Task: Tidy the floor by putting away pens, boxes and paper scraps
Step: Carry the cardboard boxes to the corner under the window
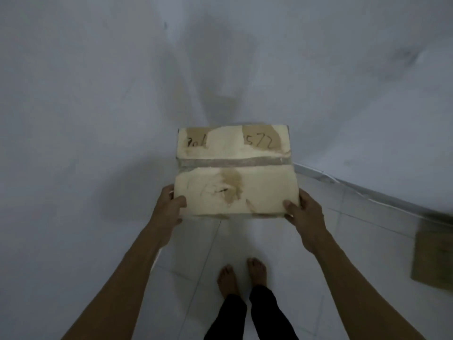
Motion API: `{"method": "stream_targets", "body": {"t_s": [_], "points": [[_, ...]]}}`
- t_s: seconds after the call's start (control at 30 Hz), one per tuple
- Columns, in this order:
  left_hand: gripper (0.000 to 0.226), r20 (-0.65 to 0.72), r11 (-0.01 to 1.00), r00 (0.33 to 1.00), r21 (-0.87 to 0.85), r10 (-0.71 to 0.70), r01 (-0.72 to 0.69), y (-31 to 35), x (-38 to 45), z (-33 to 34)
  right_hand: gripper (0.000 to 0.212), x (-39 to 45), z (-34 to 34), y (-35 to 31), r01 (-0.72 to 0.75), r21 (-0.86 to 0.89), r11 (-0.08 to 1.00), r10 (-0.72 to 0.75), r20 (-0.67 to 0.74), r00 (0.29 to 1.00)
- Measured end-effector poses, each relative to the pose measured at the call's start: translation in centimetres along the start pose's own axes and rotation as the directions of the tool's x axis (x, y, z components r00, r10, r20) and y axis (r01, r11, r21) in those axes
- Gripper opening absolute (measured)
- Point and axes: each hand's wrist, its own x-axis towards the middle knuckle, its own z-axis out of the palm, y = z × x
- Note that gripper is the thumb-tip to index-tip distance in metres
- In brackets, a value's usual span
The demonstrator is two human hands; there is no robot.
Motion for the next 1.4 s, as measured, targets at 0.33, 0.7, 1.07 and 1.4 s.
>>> {"method": "stream_targets", "body": {"t_s": [0.33,0.7,1.07,1.4], "points": [[0.055,0.142,0.942,0.931,-0.028,0.336,-0.335,7.5,-19.1,-0.5,0.040,-15.8,-8.3,-8.7,0.194,0.123,0.973,-0.184,-0.088,0.979],[0.051,0.238,0.860,0.826,-0.122,0.510,-0.496,6.0,-35.2,8.8,0.039,-28.2,-24.8,-10.7,0.386,0.133,0.913,-0.351,-0.227,0.908],[0.048,0.351,0.838,0.761,-0.206,0.546,-0.506,1.1,-47.1,23.4,0.035,-36.3,-44.1,-8.4,0.499,0.042,0.865,-0.454,-0.358,0.816],[0.054,0.464,0.866,0.745,-0.115,0.480,-0.486,0.9,-51.0,34.3,0.035,-38.0,-55.4,-4.9,0.507,0.061,0.860,-0.417,-0.491,0.765]]}}
